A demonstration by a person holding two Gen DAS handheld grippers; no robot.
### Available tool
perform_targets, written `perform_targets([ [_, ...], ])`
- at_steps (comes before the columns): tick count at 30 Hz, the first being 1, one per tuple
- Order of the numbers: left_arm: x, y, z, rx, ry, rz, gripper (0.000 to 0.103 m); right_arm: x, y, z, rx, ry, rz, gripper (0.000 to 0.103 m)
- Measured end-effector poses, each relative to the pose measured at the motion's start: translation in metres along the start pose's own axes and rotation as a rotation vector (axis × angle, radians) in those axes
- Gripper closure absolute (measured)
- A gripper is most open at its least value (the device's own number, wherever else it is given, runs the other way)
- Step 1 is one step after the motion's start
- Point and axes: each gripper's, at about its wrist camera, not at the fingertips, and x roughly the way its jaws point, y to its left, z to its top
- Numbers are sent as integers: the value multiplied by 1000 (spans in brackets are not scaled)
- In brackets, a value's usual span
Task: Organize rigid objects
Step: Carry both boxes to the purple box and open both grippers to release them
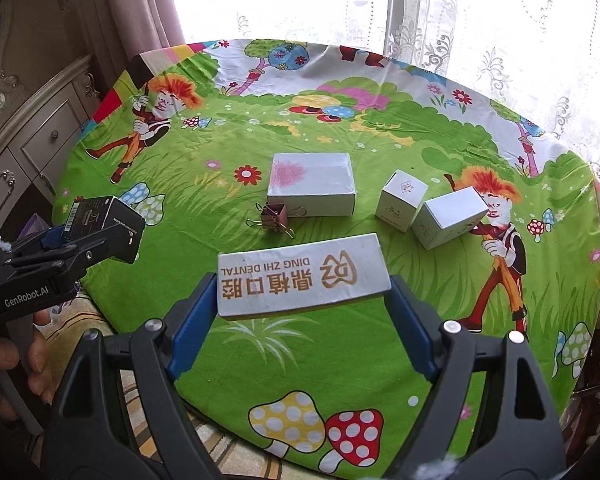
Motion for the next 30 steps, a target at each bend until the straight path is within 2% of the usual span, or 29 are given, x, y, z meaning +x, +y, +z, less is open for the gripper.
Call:
perform_targets([
  [16, -46, 46, -15, -63, -36, -1, 14, -24, 75, -15, -61, 5, 80, 18],
  [24, -69, 81, -23, -104, -55, 33, 14, -35, 111, -18, -94, 4, 126, 18],
  [30, -94, 122, -31, -147, -76, 77, 14, -43, 141, -20, -131, 3, 161, 18],
])
